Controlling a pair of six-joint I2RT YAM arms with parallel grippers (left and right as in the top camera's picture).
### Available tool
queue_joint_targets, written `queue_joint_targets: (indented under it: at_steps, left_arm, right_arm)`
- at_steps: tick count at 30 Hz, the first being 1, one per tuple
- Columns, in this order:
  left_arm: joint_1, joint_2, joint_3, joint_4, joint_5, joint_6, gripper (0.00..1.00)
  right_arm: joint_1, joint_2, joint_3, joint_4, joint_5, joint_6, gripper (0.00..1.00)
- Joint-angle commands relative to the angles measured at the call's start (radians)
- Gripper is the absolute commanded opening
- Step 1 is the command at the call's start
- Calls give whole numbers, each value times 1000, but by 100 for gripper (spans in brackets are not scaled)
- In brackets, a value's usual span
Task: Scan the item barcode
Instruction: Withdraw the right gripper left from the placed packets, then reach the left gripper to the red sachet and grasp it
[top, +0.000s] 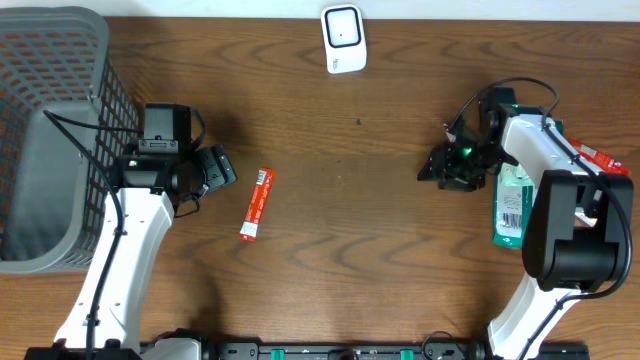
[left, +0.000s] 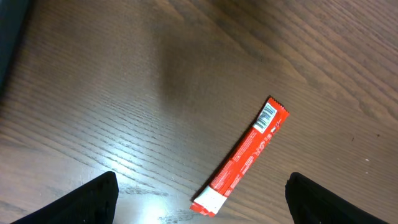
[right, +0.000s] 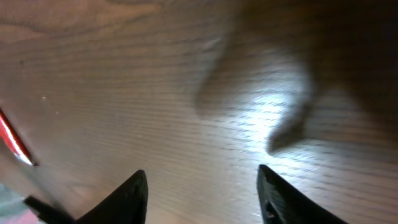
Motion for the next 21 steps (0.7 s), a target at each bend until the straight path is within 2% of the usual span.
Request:
queue_joint_targets:
  at_steps: [1, 6, 7, 8, 10, 12, 13, 15, 21]
  left_arm:
    - [2, -9, 21, -3, -13, 6, 87]
    - [1, -9, 21, 40, 4, 6, 87]
    - [2, -9, 21, -7, 34, 6, 98]
    - [0, -5, 18, -15, 65, 6, 86]
    - [-11, -2, -3, -16, 86, 6, 54]
    - [-35, 5, -36, -14, 85, 12, 32]
    - [-54, 14, -52, -11, 85, 50, 27]
    - [-112, 56, -85, 14, 85, 180, 27]
    - [-162, 191, -98, 96, 48, 189, 26]
  right_arm:
    - [31, -55, -8, -9, -13, -6, 49]
    - [92, -129, -8, -10, 122, -2, 52]
    - [106, -132, -8, -7, 126, -2, 53]
    - [126, -131, -8, 0, 126, -2, 54]
    - [146, -131, -8, 8, 127, -3, 55]
    - [166, -131, -8, 18, 127, -3, 57]
    - [176, -131, -8, 27, 128, -3, 57]
    - [192, -131, -8, 40, 132, -3, 59]
    - [200, -131, -8, 42, 167, -3, 61]
